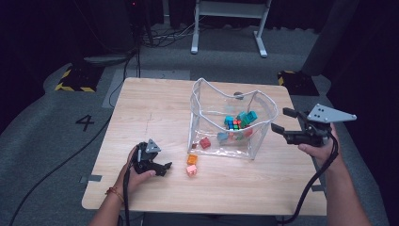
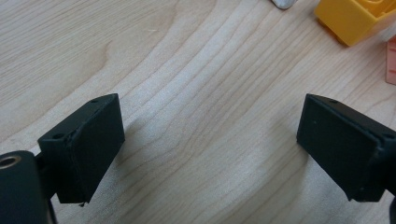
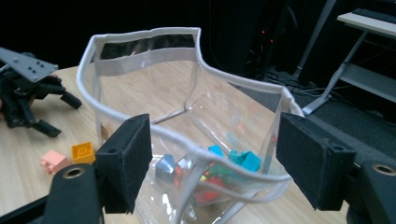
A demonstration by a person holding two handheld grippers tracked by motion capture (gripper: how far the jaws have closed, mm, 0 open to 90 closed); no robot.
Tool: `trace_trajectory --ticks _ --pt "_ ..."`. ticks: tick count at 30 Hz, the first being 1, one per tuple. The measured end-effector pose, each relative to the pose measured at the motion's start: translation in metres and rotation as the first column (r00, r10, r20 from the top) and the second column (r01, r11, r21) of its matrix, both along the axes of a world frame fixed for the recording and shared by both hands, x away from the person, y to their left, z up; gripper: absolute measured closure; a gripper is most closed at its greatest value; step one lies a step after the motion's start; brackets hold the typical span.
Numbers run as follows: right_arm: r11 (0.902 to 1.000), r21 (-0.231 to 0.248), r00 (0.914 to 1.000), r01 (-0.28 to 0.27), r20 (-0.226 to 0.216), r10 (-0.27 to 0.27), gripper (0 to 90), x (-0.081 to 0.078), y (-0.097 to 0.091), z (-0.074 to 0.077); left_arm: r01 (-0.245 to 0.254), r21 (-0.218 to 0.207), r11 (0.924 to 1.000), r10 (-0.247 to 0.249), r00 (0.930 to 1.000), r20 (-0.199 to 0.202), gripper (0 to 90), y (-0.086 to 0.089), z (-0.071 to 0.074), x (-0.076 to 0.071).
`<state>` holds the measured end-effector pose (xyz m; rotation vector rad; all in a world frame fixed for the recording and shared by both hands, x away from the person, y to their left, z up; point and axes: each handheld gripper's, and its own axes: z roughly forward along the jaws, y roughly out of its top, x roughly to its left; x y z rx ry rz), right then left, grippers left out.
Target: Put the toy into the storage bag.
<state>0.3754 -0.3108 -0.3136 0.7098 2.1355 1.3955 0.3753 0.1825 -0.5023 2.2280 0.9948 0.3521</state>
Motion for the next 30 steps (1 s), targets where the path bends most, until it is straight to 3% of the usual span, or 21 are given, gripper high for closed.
trace_trajectory --ticks 6,11,15,16,20,30 --pt "0.9999 0.008 0.9997 -0.014 0.020 0.013 27.0 -0.020 0.000 -0.015 0.000 0.000 1.0000 0.000 1.0000 0.000 7.7 0.000 0.000 0.000" --pt "0.9992 0.018 0.9993 -0.037 0.011 0.037 27.3 -0.033 0.007 -0.027 0.002 0.000 1.0000 -0.002 1.0000 -0.002 7.7 0.000 0.000 0.000" --pt "0.9982 -0.004 0.9981 -0.060 0.006 0.060 27.4 -0.040 0.016 -0.037 0.000 0.000 1.0000 0.000 1.0000 0.000 7.7 0.000 0.000 0.000" --pt "0.9978 0.000 0.9977 -0.066 -0.018 0.066 27.4 -0.043 0.019 -0.040 0.000 0.000 1.0000 0.000 1.0000 0.000 7.7 0.000 0.000 0.000" --pt "0.9948 -0.006 0.9945 -0.101 -0.027 0.101 27.6 -0.048 0.031 -0.050 0.000 0.000 1.0000 0.000 1.0000 0.000 7.7 0.000 0.000 0.000" --pt "0.9704 -0.052 0.9686 -0.236 -0.093 0.230 28.0 -0.053 0.077 -0.084 0.000 0.000 1.0000 0.000 1.0000 0.000 7.7 0.000 0.000 0.000"
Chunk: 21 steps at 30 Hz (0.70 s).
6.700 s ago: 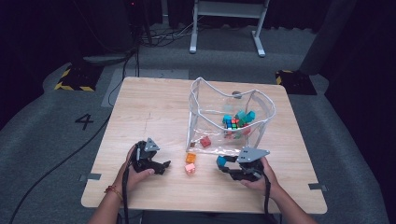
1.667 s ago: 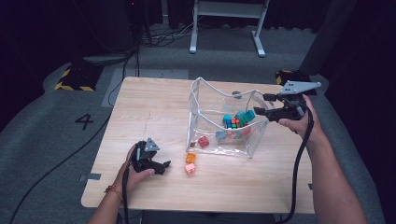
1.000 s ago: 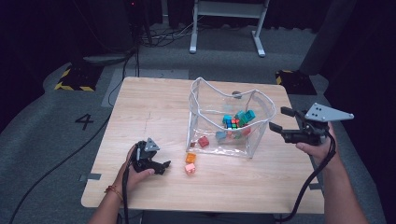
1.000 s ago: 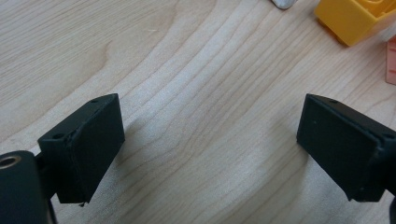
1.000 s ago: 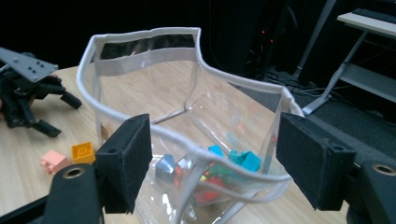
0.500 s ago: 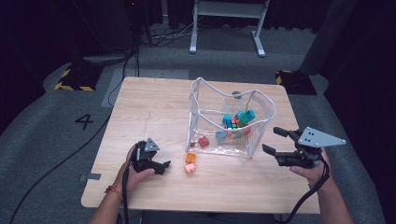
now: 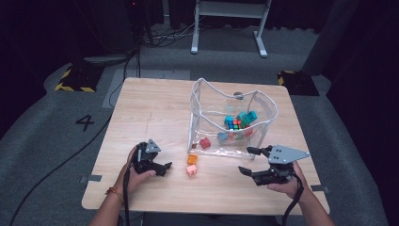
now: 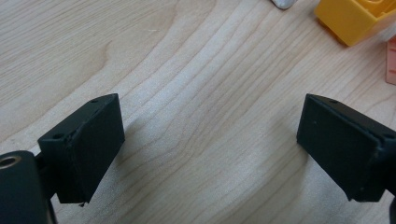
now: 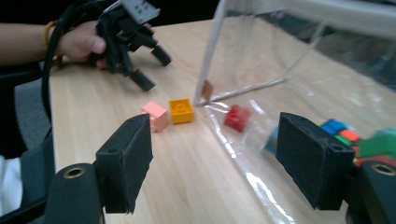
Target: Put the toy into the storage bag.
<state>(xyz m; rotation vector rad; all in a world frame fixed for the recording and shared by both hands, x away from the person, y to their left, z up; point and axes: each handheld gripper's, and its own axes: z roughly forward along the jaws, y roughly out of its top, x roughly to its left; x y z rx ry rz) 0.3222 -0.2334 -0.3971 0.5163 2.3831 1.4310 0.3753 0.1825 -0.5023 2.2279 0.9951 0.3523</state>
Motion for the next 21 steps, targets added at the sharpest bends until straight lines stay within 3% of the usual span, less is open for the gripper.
trace_trajectory --ticks 10,21 --pt "0.9932 -0.060 0.9936 -0.100 -0.058 0.097 29.7 0.002 0.050 -0.036 0.000 0.001 1.0000 0.000 1.0000 0.000 7.7 0.000 0.000 0.000" --pt "0.9850 -0.101 0.9874 -0.139 -0.089 0.131 30.7 0.013 0.096 -0.064 0.001 0.000 1.0000 -0.001 1.0000 0.000 7.7 0.000 0.000 0.000"
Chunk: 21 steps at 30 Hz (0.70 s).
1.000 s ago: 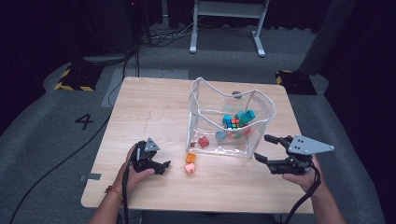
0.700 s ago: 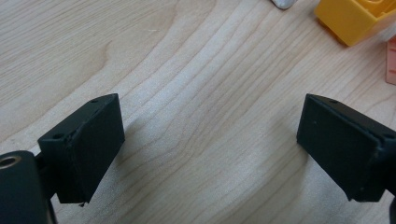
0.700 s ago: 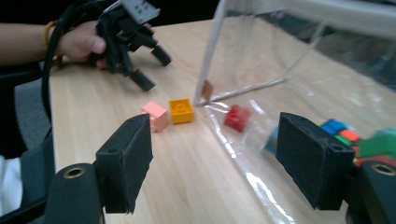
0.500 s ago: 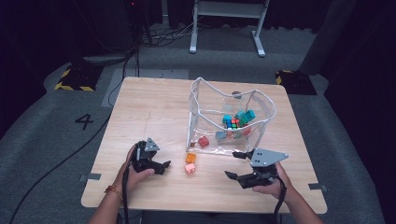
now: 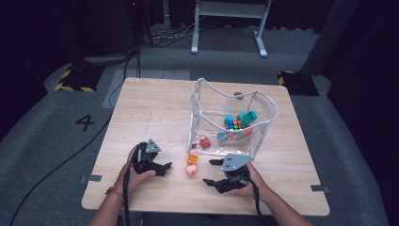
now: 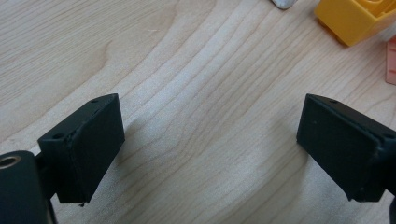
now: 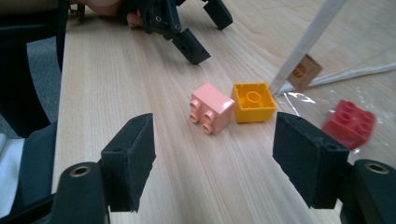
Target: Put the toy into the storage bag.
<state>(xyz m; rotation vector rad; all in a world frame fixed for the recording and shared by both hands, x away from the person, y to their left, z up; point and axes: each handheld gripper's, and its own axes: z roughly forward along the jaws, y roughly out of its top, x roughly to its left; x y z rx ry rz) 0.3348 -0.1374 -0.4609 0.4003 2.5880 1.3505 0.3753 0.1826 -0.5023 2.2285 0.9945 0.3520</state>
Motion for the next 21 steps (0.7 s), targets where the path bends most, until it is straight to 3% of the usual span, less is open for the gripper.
trace_trajectory --ticks 10,14,17,21 --pt "0.9981 -0.034 0.9981 -0.050 -0.037 0.049 32.2 0.010 0.030 -0.023 0.000 -0.001 1.0000 0.000 1.0000 0.000 7.7 0.000 0.000 0.000" --pt "0.9979 -0.057 0.9988 -0.031 -0.041 0.029 32.7 0.015 0.037 -0.028 0.000 0.000 1.0000 0.000 1.0000 0.000 7.7 0.000 0.000 0.000" --pt "0.9992 -0.034 0.9971 -0.023 -0.073 0.020 32.7 0.019 0.041 -0.031 0.000 0.000 1.0000 0.000 1.0000 0.000 7.7 0.000 0.000 0.000" --pt "0.9986 -0.042 0.9972 -0.032 -0.069 0.029 32.4 0.022 0.047 -0.033 0.000 0.000 1.0000 0.000 1.0000 0.000 7.7 0.000 0.000 0.000"
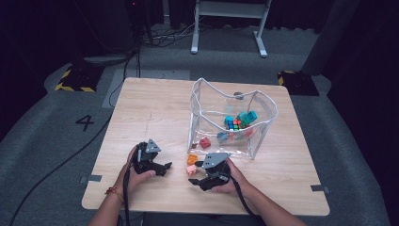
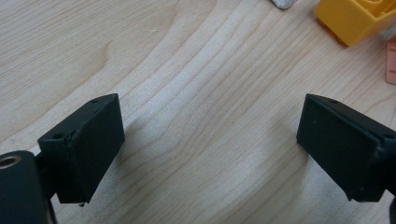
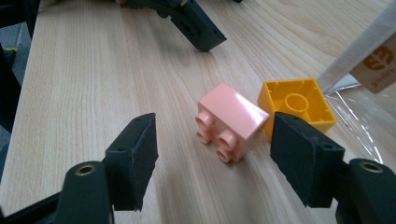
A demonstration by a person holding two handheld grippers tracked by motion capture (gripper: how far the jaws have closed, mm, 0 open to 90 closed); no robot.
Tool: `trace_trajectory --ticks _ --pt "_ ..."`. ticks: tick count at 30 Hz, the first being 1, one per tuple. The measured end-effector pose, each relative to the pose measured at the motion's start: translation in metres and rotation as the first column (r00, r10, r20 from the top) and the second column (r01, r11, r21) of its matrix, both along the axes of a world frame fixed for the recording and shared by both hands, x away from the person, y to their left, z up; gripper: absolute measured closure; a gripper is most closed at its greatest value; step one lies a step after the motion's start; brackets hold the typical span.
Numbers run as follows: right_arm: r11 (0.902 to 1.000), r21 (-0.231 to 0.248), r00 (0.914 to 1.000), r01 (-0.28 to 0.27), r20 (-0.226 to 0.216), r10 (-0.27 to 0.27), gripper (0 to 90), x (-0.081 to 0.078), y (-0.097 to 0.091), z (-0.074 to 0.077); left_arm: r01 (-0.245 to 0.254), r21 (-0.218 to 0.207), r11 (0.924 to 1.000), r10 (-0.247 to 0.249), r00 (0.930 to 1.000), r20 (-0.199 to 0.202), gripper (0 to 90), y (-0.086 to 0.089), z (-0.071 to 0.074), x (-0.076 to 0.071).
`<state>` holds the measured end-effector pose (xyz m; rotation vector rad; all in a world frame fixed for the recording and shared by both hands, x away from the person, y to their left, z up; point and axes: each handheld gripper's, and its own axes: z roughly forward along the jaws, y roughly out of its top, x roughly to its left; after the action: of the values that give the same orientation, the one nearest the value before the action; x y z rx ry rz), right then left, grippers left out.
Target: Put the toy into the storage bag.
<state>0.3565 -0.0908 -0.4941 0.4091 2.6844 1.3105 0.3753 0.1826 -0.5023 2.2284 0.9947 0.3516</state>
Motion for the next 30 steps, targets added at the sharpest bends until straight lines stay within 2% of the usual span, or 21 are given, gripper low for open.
trace_trajectory --ticks 4,6,9,11,13,16,17,23,24,27,30 --pt "0.9999 -0.013 0.9996 0.009 -0.026 -0.009 32.5 0.001 0.007 -0.001 0.000 0.001 1.0000 0.000 1.0000 0.001 7.7 0.000 0.000 0.000" --pt "0.9996 -0.027 0.9999 0.010 -0.008 -0.010 33.6 0.002 0.010 -0.002 0.000 0.000 1.0000 0.000 1.0000 0.000 7.7 0.000 0.000 0.000" --pt "0.9995 -0.031 1.0000 0.009 0.002 -0.009 41.8 0.004 0.013 -0.004 0.000 0.000 1.0000 0.000 1.0000 0.000 7.7 0.000 0.000 0.000" --pt "0.9996 -0.023 0.9998 0.018 -0.010 -0.018 52.7 0.004 0.012 -0.004 0.000 0.000 1.0000 0.000 1.0000 0.000 7.7 0.000 0.000 0.000" --pt "0.9998 -0.013 0.9997 0.013 -0.022 -0.014 54.6 0.004 0.010 -0.003 0.000 0.000 1.0000 0.000 1.0000 0.000 7.7 0.000 0.000 0.000" --pt "0.9998 -0.020 0.9999 0.005 -0.009 -0.005 54.8 0.004 0.004 0.002 0.000 0.000 1.0000 0.000 1.0000 0.000 7.7 0.000 0.000 0.000" --pt "1.0000 0.000 1.0000 -0.005 -0.004 0.005 54.8 0.004 0.001 0.004 0.000 0.001 1.0000 0.000 1.0000 0.000 7.7 0.000 0.000 0.000" --pt "0.9994 0.022 0.9994 0.026 0.023 -0.027 54.8 -0.001 -0.028 0.024 0.000 0.000 1.0000 0.000 1.0000 0.000 7.7 0.000 0.000 0.000" --pt "0.9989 0.030 0.9988 0.035 0.034 -0.036 54.8 -0.001 -0.035 0.027 0.000 0.000 1.0000 0.000 1.0000 0.000 7.7 0.000 0.000 0.000" --pt "0.9949 0.067 0.9965 0.075 0.031 -0.078 54.8 -0.005 -0.061 0.039 0.000 0.000 1.0000 0.000 1.0000 0.000 7.7 0.000 0.000 0.000" --pt "0.9912 0.074 0.9916 0.110 0.060 -0.115 54.8 -0.009 -0.088 0.048 -0.001 -0.002 1.0000 0.001 1.0000 0.000 7.7 0.000 0.000 0.000"
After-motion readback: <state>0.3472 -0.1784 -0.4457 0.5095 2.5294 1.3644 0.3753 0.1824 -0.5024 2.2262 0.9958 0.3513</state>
